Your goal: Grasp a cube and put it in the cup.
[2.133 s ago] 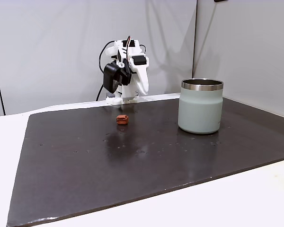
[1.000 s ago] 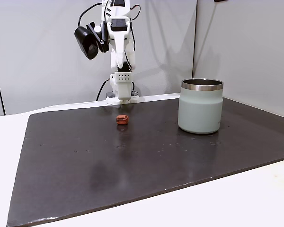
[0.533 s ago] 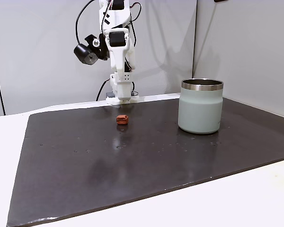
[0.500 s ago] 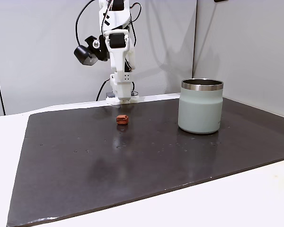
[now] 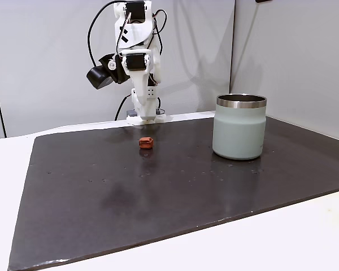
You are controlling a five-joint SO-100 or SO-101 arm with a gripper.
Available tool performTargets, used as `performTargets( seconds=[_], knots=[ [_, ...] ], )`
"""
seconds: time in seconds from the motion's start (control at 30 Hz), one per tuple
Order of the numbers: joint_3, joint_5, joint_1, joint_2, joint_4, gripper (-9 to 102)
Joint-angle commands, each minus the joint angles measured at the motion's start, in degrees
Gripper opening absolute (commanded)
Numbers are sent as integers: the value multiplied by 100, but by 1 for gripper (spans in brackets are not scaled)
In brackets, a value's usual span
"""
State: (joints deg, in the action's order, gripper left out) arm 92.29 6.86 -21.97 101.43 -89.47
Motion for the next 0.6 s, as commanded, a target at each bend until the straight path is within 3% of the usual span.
performTargets(
  seconds=[0.0,0.17,0.4,0.57],
  knots=[
    [-378,62,-44,-26,70,0],
    [-369,44,-53,-185,123,8],
    [-369,0,-70,-545,105,31],
    [-404,-53,-114,-703,158,32]
  ],
)
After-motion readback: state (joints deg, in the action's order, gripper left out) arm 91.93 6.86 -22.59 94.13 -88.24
